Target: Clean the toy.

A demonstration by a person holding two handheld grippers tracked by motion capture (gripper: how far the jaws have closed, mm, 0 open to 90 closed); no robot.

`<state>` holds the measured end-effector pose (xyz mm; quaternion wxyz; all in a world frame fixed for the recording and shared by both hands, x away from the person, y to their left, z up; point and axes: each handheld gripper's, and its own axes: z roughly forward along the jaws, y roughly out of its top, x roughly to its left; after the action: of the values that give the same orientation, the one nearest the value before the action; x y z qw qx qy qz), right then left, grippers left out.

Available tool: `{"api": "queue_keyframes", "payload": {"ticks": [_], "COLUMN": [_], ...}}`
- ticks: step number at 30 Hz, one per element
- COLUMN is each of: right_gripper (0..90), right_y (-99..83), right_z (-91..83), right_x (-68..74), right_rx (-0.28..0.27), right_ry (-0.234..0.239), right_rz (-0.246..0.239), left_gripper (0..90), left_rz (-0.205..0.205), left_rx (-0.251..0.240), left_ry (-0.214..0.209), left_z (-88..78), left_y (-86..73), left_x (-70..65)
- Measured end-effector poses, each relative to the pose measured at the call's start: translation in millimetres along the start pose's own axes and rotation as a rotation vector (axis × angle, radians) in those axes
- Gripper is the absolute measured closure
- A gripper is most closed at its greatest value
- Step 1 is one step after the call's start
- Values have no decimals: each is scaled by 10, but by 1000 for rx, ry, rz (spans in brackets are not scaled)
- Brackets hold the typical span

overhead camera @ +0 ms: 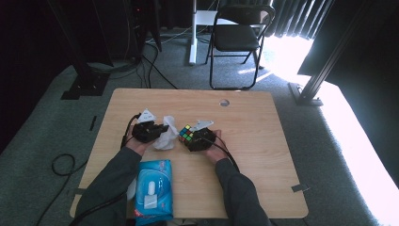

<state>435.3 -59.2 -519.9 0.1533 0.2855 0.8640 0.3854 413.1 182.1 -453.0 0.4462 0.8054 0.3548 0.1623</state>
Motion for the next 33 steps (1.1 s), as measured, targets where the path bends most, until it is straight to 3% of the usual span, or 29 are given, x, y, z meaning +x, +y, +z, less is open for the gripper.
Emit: {"api": "queue_keyframes", "payload": {"ticks": [16,23,33], "right_gripper": [341,341,341], "right_y": [132,213,220], "right_z": [-16,-57,-11], "right_x": [162,194,214], "right_rx": [-38,-64,-52], "right_ry": [70,75,49], "right_rz": [-31,-35,-25], "left_gripper": [861,861,861], "left_rz": [23,28,36], "left_rx": [15,33,48], "left_ry": [-15,-18,-21], "left_z": [68,102,143], "left_y": [33,17,-9], "left_x": [-69,-84,-126]}}
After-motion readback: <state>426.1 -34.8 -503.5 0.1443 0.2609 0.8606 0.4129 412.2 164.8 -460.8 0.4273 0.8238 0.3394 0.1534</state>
